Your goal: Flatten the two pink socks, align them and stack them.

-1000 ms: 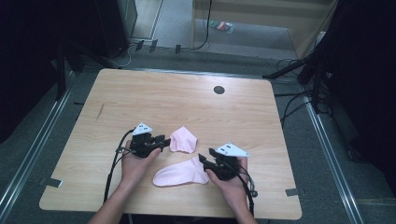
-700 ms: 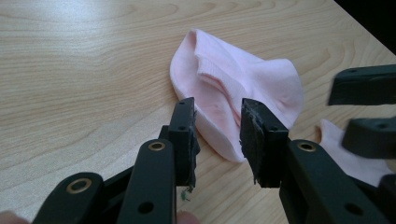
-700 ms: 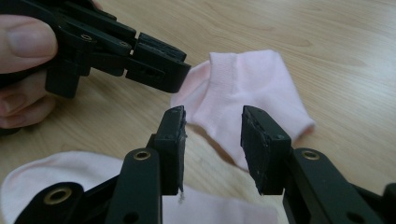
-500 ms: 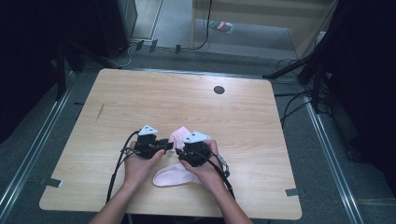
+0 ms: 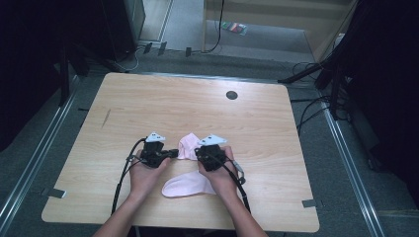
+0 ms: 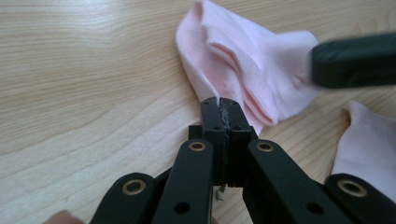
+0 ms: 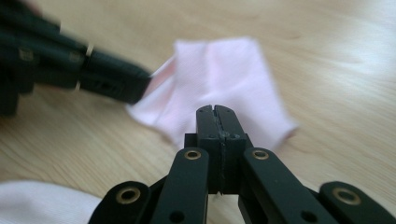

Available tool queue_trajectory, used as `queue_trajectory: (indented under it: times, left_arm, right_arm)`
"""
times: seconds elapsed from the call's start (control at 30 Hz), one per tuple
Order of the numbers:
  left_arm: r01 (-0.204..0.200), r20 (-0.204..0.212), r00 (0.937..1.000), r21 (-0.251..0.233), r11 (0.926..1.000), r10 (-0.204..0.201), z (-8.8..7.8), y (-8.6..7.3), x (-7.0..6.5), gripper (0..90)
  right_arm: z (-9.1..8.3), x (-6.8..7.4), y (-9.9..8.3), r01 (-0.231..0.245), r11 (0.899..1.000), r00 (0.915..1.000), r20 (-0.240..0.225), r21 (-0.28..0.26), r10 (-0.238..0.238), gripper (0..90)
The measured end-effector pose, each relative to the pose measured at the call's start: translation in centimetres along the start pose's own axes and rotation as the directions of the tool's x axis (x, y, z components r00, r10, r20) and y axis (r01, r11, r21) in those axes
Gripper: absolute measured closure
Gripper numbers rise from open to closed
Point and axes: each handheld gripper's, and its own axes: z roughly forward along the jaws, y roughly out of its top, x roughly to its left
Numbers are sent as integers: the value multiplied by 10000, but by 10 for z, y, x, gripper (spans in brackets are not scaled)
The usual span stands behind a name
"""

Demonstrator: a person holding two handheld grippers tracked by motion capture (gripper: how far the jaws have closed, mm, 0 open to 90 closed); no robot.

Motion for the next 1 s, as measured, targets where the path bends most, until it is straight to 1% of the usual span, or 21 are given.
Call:
queue_trajectory:
  times: [0.07, 0.1, 0.13, 0.17, 0.23, 0.27, 0.33, 0.37, 0.4, 0.43, 0.5, 0.53, 0.6, 0.63, 0.67, 0.73, 0.8, 0.87, 0.9, 0.93, 1.0]
  left_arm:
    - [84, 57, 9999, -6, 10000, -84, -3, 0, 4, 900]
    - [84, 57, 9999, -6, 10000, -84, -3, 0, 4, 900]
    - [243, 268, 9993, -38, 9997, -242, -4, -1, 5, 900]
    - [243, 268, 9993, -38, 9997, -242, -4, -1, 5, 900]
    - [287, 421, 9987, -13, 9996, -286, -2, -1, 4, 900]
    - [320, 459, 9984, 24, 9995, -321, -1, -2, 4, 900]
    - [327, 476, 9983, -3, 9995, -326, 1, -1, 2, 900]
    - [311, 504, 9982, 29, 9995, -312, 1, -1, 2, 900]
    - [326, 484, 9983, 33, 9995, -327, 1, -1, 2, 900]
    - [326, 484, 9983, 33, 9995, -327, 1, -1, 2, 900]
    - [270, 527, 9982, 103, 9996, -275, 2, -2, 3, 900]
    - [205, 590, 9980, 100, 9997, -211, 2, -2, 4, 900]
    - [174, 674, 9976, 84, 9998, -180, 2, -2, 5, 900]
    - [174, 674, 9976, 84, 9998, -180, 2, -2, 5, 900]
    - [170, 703, 9974, 65, 9998, -174, 2, -3, 6, 900]
    - [150, 638, 9978, 19, 9999, -151, 2, -3, 4, 900]
    - [167, 625, 9979, 21, 9999, -168, 2, -3, 5, 900]
    - [279, 602, 9978, 43, 9996, -281, 0, -3, 7, 900]
    - [279, 602, 9978, 43, 9996, -281, 0, -3, 7, 900]
    - [269, 480, 9985, 54, 9996, -271, -2, -3, 9, 900]
    - [246, 424, 9988, 88, 9997, -250, -4, -3, 11, 900]
  right_arm:
    - [-11, -13, 1, -700, 9967, 9975, -100, -409, 696, 900]
    - [-11, -13, 1, -700, 9967, 9975, -100, -409, 696, 900]
    - [-18, -21, 1, -986, 9932, 9951, 21, -623, 989, 900]
    - [-18, -21, 1, -986, 9932, 9951, 21, -623, 989, 900]
    - [-13, -11, -1, -382, 9985, 9957, -858, -389, 347, 808]
    - [-9, -2, -2, 45, 9997, 9952, -974, -253, -69, 775]
    - [0, 13, -3, 809, 9967, 9922, -945, -82, -813, 662]
    - [5, 19, -3, 1010, 9949, 9911, -868, -3, -1006, 625]
    - [10, 23, -3, 1130, 9935, 9900, -861, 148, -1113, 586]
    - [10, 23, -3, 1130, 9935, 9900, -861, 148, -1113, 586]
    - [19, 26, -4, 1377, 9894, 9891, -588, 472, -1348, 540]
    - [25, 27, -5, 1375, 9877, 9901, -374, 739, -1351, 549]
    - [27, 28, -6, 1472, 9858, 9891, -30, 803, -1474, 637]
    - [27, 28, -6, 1472, 9858, 9891, -30, 803, -1474, 637]
    - [26, 28, -6, 1517, 9848, 9880, 178, 841, -1537, 803]
    - [26, 24, -5, 1254, 9877, 9921, -121, 937, -1249, 871]
    - [21, 18, -4, 895, 9919, 9958, -247, 901, -877, 881]
    - [13, 8, -2, -16, 9985, 9984, -561, 546, 46, 883]
    - [13, 8, -2, -16, 9985, 9984, -561, 546, 46, 883]
    - [1, -9, -1, -1070, 9942, 9916, -717, 82, 1073, 883]
    - [-10, -30, -1, -2066, 9777, 9764, -721, -366, 2036, 883]
